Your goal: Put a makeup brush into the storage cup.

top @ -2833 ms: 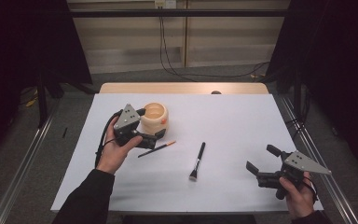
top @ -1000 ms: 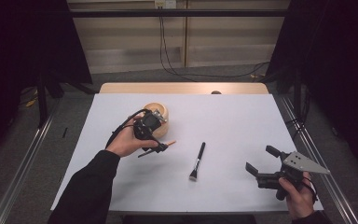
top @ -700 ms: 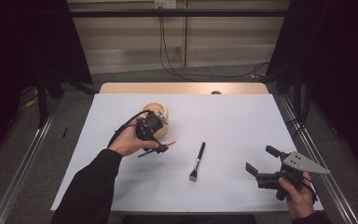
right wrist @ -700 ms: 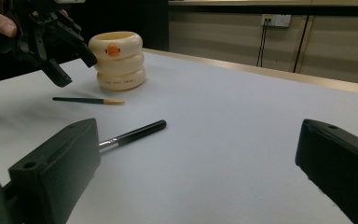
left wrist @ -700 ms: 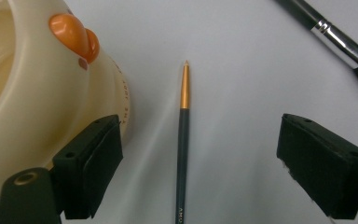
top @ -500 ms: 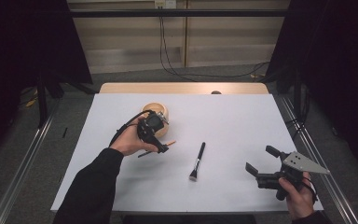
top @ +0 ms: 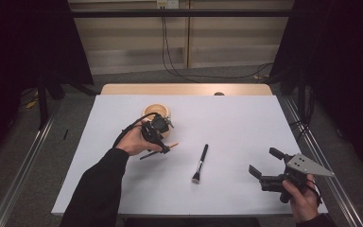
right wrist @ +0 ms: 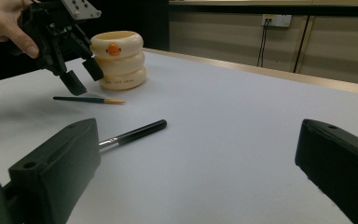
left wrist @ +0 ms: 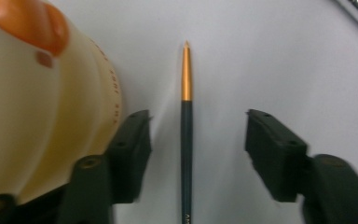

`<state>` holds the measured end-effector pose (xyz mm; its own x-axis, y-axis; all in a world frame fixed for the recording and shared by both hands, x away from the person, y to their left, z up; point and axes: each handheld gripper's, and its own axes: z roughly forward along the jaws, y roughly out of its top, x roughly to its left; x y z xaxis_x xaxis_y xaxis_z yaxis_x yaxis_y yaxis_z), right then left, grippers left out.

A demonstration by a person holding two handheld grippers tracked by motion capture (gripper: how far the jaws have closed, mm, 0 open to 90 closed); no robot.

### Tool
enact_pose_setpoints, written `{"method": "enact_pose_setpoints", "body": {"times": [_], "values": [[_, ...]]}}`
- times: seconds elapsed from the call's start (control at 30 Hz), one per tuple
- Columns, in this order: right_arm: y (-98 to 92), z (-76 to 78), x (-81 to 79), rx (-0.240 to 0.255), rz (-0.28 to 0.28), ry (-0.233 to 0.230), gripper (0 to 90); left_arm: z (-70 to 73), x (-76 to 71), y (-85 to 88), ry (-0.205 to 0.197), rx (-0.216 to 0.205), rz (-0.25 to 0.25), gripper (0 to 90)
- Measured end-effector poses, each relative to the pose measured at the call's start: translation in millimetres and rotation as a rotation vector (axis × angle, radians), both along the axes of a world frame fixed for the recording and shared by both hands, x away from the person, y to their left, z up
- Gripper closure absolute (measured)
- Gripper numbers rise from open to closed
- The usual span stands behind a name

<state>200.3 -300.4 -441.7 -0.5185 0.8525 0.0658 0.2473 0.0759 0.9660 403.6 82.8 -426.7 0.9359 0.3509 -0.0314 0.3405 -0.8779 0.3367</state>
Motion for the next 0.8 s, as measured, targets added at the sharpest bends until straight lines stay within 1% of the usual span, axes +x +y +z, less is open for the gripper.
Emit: {"method": "enact_pose_setpoints", "body": {"times": [0.03,0.07,0.1,0.13,0.17,0.2,0.23,0.3,0.33,0.37,0.4,0.43,0.47,0.5,0.53,0.57,0.6,0.63,0.7,0.73,0.77,0.8], "values": [[0.0,0.0,0.0,0.0,0.0,0.0,0.0,-0.9,1.5,-0.3,0.021,0.011,0.002,44.4],[0.2,-0.1,0.0,0.001,0.001,0.002,0.0,-2.6,2.1,-1.1,0.02,0.031,0.011,44.9],[0.2,-0.1,0.1,0.0,0.002,0.001,0.0,-4.0,3.7,-0.8,0.013,0.035,0.003,49.3],[0.2,-0.2,0.2,-0.002,0.003,-0.001,0.0,-5.7,4.3,-0.7,0.034,0.028,0.014,50.6],[0.3,-0.2,0.1,-0.002,0.003,-0.001,0.0,-6.9,4.9,-0.7,0.027,0.043,0.013,51.2],[0.2,-0.2,0.1,-0.003,0.002,-0.002,0.0,-7.3,5.7,-0.4,0.029,0.043,0.013,54.5],[0.2,-0.1,0.1,-0.002,0.002,-0.001,0.0,-8.2,5.6,-0.4,0.04,0.039,0.02,56.1],[0.3,-0.3,0.1,0.0,0.003,0.0,0.0,-9.3,6.7,-0.9,0.046,0.042,0.013,57.7],[0.4,-0.4,0.2,0.0,0.001,0.0,0.0,-9.6,7.4,-1.3,0.045,0.053,0.004,59.0],[0.5,-0.3,0.2,0.0,0.001,0.001,0.0,-10.9,7.9,-2.0,0.051,0.036,0.013,60.8],[0.5,-0.4,0.3,-0.002,0.001,-0.002,0.0,-11.4,8.4,-2.5,0.047,0.052,0.006,62.4],[0.5,-0.4,0.3,-0.002,0.001,-0.002,0.0,-13.4,8.2,-3.7,0.048,0.057,0.013,62.4],[0.4,-0.3,0.3,-0.002,0.003,-0.001,0.0,-15.2,9.0,-5.1,0.064,0.062,0.012,62.9],[0.5,-0.3,0.4,-0.002,0.004,-0.002,0.0,-16.7,8.3,-6.2,0.05,0.066,0.015,64.3],[0.5,-0.2,0.3,-0.001,0.003,-0.001,0.0,-16.1,9.8,-7.1,0.063,0.077,0.004,64.8],[0.5,-0.3,0.3,-0.002,0.003,-0.001,0.0,-16.4,10.2,-7.7,0.061,0.082,0.0,64.9],[0.5,-0.4,0.4,-0.003,0.001,-0.003,0.0,-17.8,9.4,-8.5,0.05,0.076,0.012,65.8],[0.5,-0.4,0.4,-0.002,0.001,-0.002,0.0,-17.8,10.0,-8.9,0.064,0.083,0.01,66.8],[0.4,-0.4,0.4,-0.001,0.002,-0.002,0.0,-18.9,10.6,-10.1,0.057,0.087,0.018,69.1],[0.4,-0.4,0.4,-0.001,0.002,-0.002,0.0,-19.2,11.0,-10.3,0.07,0.083,0.017,69.1],[0.4,-0.4,0.3,-0.001,0.002,-0.001,0.0,-20.1,11.1,-11.5,0.07,0.083,0.021,69.7],[0.0,-0.6,0.5,-0.008,0.003,-0.004,0.0,-20.2,11.8,-11.6,0.062,0.087,0.013,70.2]]}}
